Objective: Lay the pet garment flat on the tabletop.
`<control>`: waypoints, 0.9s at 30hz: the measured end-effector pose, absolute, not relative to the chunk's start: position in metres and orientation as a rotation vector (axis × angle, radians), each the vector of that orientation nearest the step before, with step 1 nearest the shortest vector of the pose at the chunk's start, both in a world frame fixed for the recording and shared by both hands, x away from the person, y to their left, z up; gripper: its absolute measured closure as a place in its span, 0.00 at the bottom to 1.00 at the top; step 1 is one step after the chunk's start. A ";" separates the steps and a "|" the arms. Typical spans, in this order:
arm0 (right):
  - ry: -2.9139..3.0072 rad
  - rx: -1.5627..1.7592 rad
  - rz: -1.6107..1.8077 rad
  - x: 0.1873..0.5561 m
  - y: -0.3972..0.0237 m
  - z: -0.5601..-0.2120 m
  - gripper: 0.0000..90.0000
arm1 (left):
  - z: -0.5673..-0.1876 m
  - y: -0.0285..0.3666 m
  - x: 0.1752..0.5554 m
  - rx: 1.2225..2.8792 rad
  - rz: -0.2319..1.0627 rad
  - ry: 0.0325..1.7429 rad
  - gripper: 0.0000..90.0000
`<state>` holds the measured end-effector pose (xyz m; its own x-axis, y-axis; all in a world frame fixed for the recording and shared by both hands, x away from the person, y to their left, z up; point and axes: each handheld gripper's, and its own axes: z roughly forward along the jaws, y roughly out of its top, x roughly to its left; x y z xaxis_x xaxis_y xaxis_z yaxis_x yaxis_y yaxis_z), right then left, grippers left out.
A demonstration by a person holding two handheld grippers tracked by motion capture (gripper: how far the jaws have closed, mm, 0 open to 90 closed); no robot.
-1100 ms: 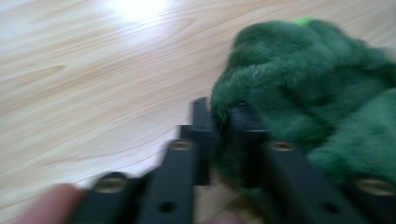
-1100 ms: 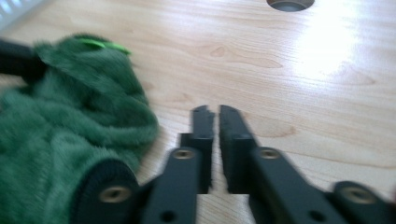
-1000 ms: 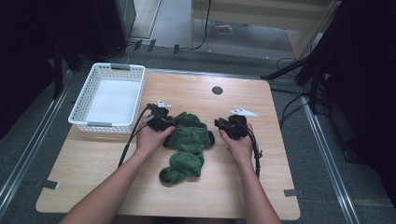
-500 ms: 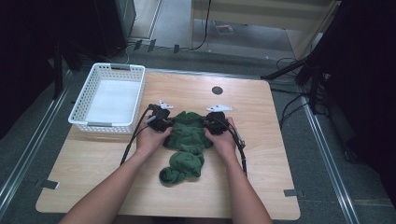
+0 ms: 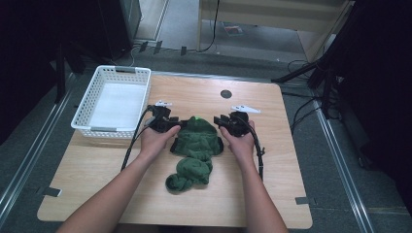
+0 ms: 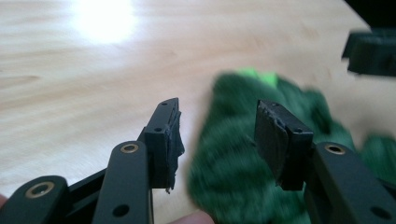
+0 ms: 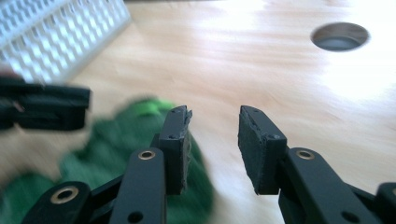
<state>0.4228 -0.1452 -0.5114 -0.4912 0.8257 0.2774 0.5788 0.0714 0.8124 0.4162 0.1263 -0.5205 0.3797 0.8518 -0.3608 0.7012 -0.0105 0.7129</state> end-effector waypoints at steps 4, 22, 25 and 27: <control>2.199 1.419 1.276 0.431 -0.113 -0.514 0.68 | -0.527 0.121 0.420 1.772 0.252 1.426 0.63; 2.201 1.339 1.238 0.418 -0.121 -0.519 1.00 | -0.521 0.089 0.406 1.944 0.517 1.235 1.00; 2.095 1.330 1.260 0.416 -0.125 -0.509 1.00 | -0.518 0.090 0.413 1.905 0.508 1.306 0.98; 2.100 1.387 1.191 0.420 -0.127 -0.513 0.81 | -0.521 0.091 0.415 1.907 0.465 1.329 0.86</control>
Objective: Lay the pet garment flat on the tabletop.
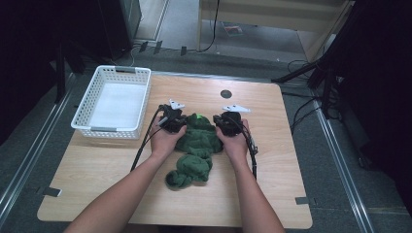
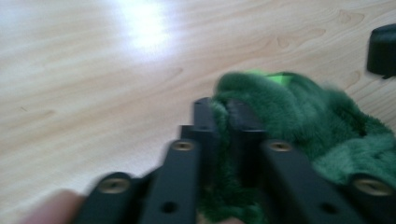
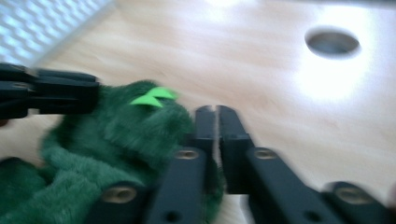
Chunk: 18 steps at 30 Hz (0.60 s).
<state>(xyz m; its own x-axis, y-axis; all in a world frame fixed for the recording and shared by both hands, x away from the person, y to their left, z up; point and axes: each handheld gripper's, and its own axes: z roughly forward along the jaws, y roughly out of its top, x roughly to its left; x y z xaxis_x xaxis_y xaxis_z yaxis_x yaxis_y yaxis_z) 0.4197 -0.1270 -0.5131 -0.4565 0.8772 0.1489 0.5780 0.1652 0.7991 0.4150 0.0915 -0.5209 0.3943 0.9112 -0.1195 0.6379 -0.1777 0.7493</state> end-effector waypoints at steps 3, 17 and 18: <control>2.124 1.463 1.257 0.421 -0.140 -0.518 0.75 | -0.522 0.099 0.411 1.872 0.394 1.317 0.71; 2.253 1.445 1.172 0.438 -0.118 -0.531 0.70 | -0.541 0.097 0.421 1.889 0.379 1.428 0.93; 2.267 1.441 1.158 0.438 -0.117 -0.533 0.72 | -0.541 0.097 0.423 1.895 0.376 1.424 0.95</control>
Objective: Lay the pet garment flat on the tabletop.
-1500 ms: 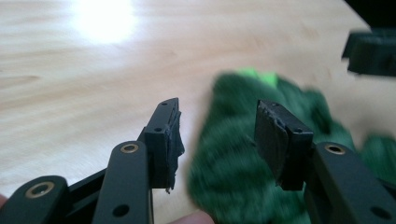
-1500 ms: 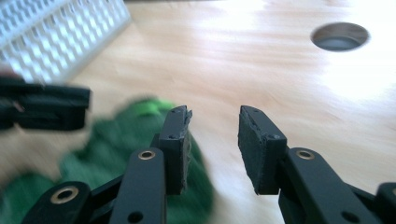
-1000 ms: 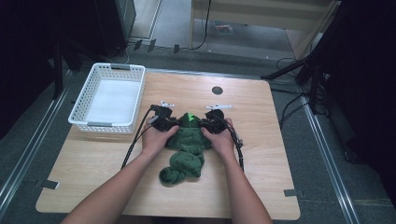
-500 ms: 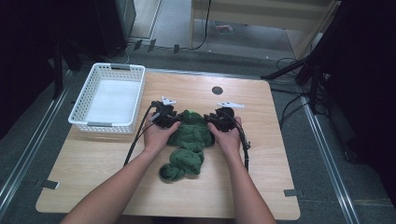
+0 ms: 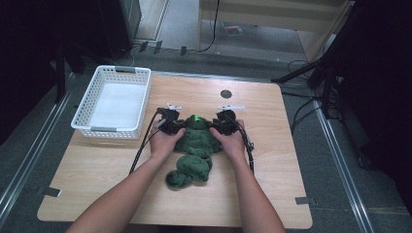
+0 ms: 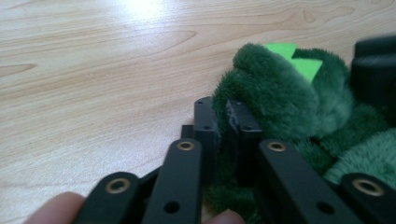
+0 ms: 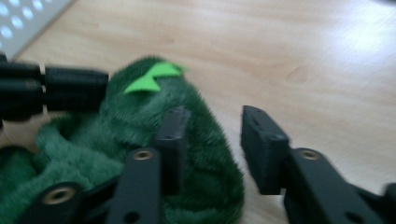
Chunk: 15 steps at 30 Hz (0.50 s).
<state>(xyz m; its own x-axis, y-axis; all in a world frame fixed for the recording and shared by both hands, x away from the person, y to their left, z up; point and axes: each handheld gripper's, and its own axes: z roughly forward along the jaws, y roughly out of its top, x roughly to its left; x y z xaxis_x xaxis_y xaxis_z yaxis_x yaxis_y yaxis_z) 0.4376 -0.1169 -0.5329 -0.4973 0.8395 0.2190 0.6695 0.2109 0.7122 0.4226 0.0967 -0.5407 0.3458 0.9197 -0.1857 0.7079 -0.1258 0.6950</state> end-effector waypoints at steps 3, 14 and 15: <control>2.295 1.417 1.110 0.435 -0.115 -0.539 0.90 | -0.540 0.091 0.425 1.927 0.378 1.381 0.97; 2.166 1.414 1.326 0.407 -0.142 -0.512 0.77 | -0.515 0.120 0.420 1.835 0.307 1.364 0.60; 2.160 1.405 1.341 0.403 -0.145 -0.508 0.77 | -0.511 0.122 0.413 1.833 0.335 1.349 0.62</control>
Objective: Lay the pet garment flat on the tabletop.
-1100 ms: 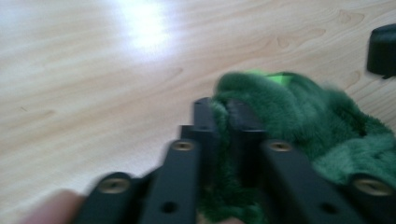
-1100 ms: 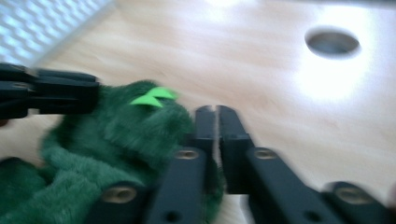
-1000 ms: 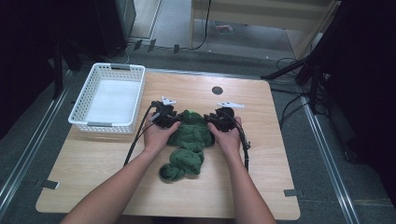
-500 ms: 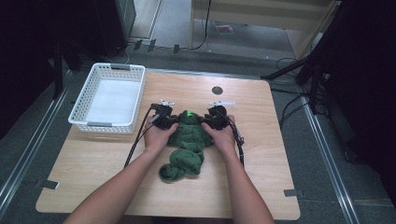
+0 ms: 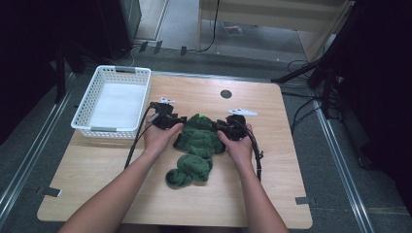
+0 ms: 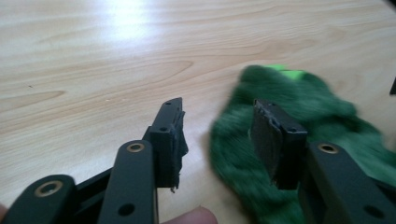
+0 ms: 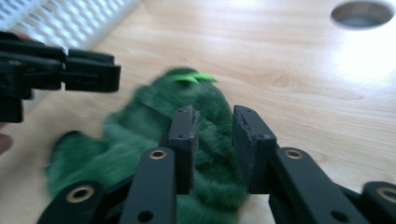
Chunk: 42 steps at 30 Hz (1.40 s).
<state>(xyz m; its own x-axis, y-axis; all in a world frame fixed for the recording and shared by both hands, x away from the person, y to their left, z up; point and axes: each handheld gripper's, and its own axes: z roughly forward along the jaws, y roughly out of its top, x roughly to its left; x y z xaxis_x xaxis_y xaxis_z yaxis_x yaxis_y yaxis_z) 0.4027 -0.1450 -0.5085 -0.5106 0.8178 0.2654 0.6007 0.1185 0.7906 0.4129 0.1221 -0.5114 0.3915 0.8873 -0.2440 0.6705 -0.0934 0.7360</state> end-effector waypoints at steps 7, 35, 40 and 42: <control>2.133 1.424 1.372 0.361 -0.171 -0.505 0.73 | -0.506 0.133 0.370 1.806 0.332 1.287 0.59; 2.159 1.429 1.260 0.333 -0.165 -0.535 0.84 | -0.538 0.129 0.352 1.850 0.289 1.355 0.86; 2.137 1.396 1.355 0.317 -0.170 -0.522 0.76 | -0.521 0.138 0.326 1.807 0.279 1.285 0.72; 2.151 1.378 1.379 0.307 -0.166 -0.516 0.75 | -0.516 0.141 0.310 1.807 0.283 1.234 0.70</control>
<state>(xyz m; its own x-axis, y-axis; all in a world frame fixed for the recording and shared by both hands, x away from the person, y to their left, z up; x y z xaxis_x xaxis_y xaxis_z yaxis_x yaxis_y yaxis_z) 0.3067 -0.1662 -0.5165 -0.5271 0.8059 0.2696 0.5812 0.1105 0.8062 0.3102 0.1411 -0.5162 0.4751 0.8334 -0.2824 0.6267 -0.0953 0.7734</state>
